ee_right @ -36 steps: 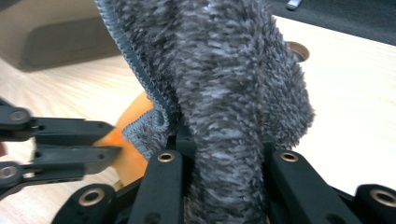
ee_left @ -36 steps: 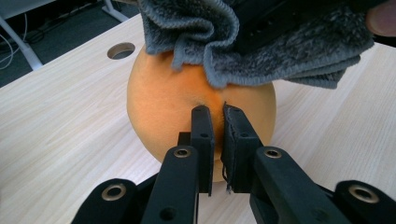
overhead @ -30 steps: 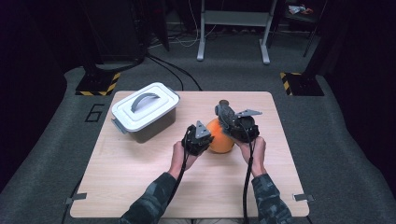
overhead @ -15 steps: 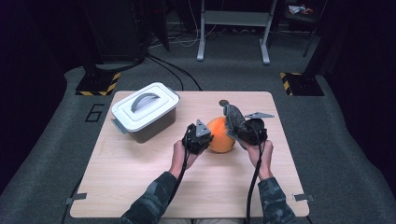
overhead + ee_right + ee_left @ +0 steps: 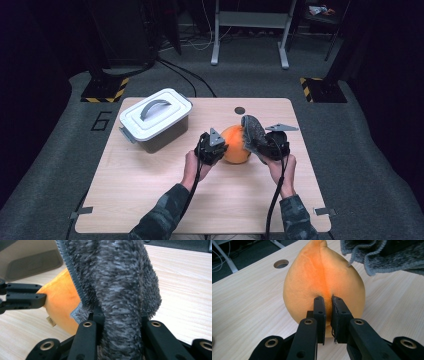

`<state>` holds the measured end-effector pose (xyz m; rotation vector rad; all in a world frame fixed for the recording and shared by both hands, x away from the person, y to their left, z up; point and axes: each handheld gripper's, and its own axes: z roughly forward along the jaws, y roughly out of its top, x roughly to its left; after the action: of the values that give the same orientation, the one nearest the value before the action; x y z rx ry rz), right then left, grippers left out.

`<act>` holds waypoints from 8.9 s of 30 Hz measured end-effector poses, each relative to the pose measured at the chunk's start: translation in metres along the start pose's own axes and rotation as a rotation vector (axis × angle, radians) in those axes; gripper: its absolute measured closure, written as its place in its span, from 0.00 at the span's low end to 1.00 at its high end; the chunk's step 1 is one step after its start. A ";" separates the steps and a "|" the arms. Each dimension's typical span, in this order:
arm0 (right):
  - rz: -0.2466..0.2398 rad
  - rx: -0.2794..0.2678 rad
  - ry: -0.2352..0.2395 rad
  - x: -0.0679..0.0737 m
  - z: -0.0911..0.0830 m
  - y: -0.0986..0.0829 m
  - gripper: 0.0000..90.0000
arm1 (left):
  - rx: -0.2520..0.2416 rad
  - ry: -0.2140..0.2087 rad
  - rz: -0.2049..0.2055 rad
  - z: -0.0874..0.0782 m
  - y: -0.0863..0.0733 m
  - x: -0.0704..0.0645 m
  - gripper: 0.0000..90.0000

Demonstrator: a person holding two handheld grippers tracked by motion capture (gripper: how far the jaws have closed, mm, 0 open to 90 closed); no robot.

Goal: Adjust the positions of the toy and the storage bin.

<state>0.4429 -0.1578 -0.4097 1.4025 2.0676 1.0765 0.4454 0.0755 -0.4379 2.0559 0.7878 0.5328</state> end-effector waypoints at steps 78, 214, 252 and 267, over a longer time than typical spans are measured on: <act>0.217 0.128 -0.260 -0.080 -0.053 -0.154 0.05 | -0.003 -0.016 -0.015 -0.003 -0.007 0.005 0.94; 0.172 0.089 -0.306 -0.075 -0.048 -0.183 0.00 | 0.221 0.647 -0.342 -0.231 -0.166 0.159 0.72; 0.166 0.090 -0.304 -0.076 -0.048 -0.183 0.00 | 0.099 0.492 -0.373 -0.228 -0.140 0.170 0.28; 0.163 0.090 -0.300 -0.076 -0.048 -0.183 0.00 | 0.069 0.370 -0.328 -0.192 -0.097 0.183 0.07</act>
<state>0.3325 -0.2798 -0.5304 1.6873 1.8310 0.7823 0.4243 0.3543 -0.3977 1.8584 1.3498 0.7150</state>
